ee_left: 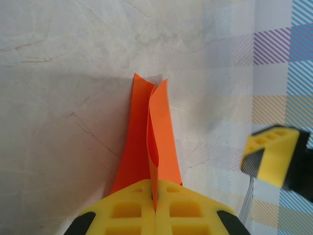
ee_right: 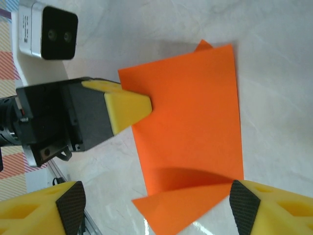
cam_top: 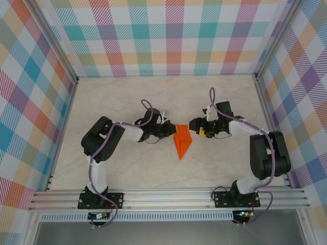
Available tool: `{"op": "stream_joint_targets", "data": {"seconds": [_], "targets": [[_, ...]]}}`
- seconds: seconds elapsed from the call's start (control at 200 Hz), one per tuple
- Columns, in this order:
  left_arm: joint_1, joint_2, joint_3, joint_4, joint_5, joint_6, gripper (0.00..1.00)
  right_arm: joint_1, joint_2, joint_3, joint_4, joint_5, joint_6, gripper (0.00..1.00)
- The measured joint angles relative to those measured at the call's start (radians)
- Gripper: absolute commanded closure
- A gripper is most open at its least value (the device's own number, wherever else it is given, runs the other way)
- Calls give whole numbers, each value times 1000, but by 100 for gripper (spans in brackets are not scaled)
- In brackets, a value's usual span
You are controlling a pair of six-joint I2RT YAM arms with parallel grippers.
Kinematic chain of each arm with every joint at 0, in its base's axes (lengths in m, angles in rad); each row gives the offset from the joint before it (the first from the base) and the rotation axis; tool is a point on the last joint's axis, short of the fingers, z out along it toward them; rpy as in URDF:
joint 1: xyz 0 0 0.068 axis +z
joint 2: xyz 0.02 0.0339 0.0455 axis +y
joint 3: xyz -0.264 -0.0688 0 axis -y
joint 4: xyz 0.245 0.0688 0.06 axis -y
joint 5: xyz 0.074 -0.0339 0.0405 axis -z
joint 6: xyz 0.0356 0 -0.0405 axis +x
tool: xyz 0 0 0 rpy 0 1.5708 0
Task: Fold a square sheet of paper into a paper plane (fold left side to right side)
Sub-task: Fold the wing for the fifth time at the center of the table.
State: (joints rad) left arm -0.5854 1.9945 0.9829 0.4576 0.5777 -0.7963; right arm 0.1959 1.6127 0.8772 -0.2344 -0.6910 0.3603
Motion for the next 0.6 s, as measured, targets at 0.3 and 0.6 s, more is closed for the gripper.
{"op": "stream_joint_targets", "data": {"seconds": [0.3, 0.6], "targets": [[28, -2, -79, 110, 68, 0, 100, -1, 157, 81, 15, -70, -37, 27], [31, -40, -97, 169, 108, 1, 100, -1, 264, 123, 17, -145, -64, 28]]}}
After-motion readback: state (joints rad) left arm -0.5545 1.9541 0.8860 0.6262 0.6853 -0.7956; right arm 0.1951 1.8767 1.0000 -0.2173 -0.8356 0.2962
